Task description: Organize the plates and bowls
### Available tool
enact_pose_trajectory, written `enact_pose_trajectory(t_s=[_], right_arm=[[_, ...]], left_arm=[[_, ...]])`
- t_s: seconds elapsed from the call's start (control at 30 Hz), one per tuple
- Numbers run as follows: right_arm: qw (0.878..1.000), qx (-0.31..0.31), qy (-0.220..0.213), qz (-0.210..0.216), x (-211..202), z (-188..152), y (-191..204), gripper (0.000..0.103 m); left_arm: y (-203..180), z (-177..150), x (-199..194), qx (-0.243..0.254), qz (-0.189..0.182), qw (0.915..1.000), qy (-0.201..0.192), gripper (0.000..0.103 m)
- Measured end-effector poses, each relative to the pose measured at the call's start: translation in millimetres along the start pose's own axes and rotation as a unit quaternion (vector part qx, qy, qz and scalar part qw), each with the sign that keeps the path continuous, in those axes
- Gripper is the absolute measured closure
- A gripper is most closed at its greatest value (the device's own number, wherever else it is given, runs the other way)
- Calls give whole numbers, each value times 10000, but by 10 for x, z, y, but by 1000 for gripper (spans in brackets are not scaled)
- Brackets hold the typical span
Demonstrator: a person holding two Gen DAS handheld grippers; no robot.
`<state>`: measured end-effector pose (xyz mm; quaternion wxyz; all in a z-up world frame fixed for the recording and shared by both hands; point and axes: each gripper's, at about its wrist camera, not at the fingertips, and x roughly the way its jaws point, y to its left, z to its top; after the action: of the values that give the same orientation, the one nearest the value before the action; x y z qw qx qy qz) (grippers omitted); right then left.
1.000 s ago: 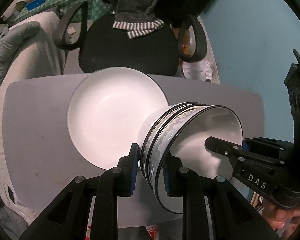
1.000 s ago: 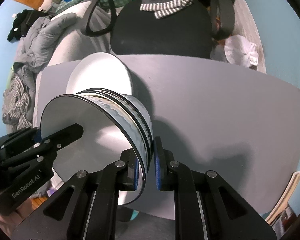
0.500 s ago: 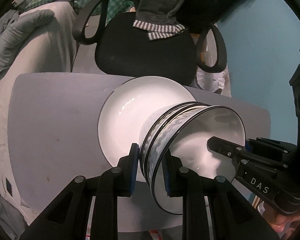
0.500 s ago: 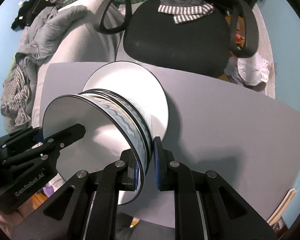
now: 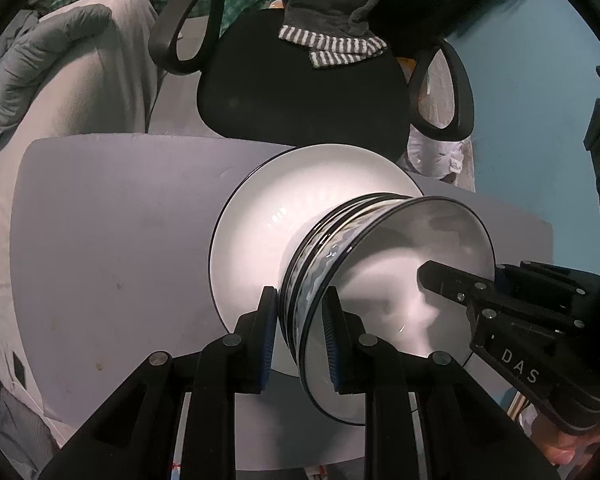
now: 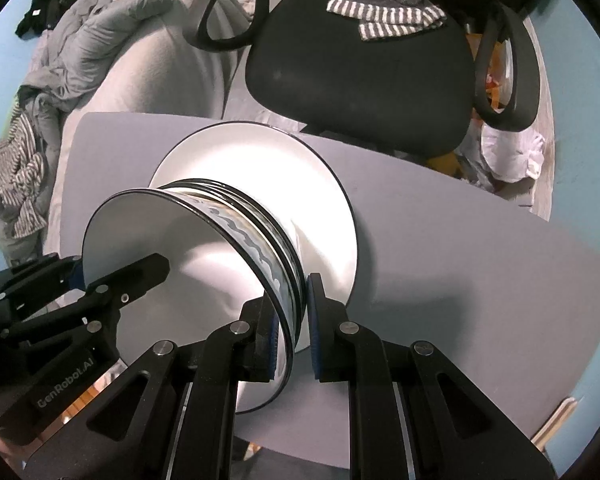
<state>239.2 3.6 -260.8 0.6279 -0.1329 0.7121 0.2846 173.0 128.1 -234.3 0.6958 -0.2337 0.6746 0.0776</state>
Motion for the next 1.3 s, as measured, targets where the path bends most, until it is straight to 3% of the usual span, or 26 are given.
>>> enact_pose_trajectory(t_s=[0.2,0.37,0.5,0.63,0.77,0.87,1.03,1.3], right_arm=[[10000,-26,-1,-3,19,34,24,89],[10000,-77,-24,9,23,42,82,81],[9997,-204,-96,-94,32,10,150,71],[9993,-205,-267,-168,-18,-37,164,49],[9992,-20,-394,-30,-120,-106,117,45],[9982,258,-507,192,-239,-178,35,36],[9951,310,-918,173,-585,-332,51,32],[9864,-73,-1620,-252,-1095,-585,127,32]], left_arm=[[106,-32,68,-224,-57,9997,-1,81],[176,-82,-4,-375,-278,9988,-167,79],[142,-121,-91,-244,-117,9991,-324,74],[137,-196,-222,-155,35,9985,-516,56],[158,-296,-392,-209,38,9967,-787,41],[175,-372,-531,-198,90,9950,-973,34],[168,-524,-776,-70,205,9920,-1243,23],[140,-735,-1091,51,322,9884,-1481,22]])
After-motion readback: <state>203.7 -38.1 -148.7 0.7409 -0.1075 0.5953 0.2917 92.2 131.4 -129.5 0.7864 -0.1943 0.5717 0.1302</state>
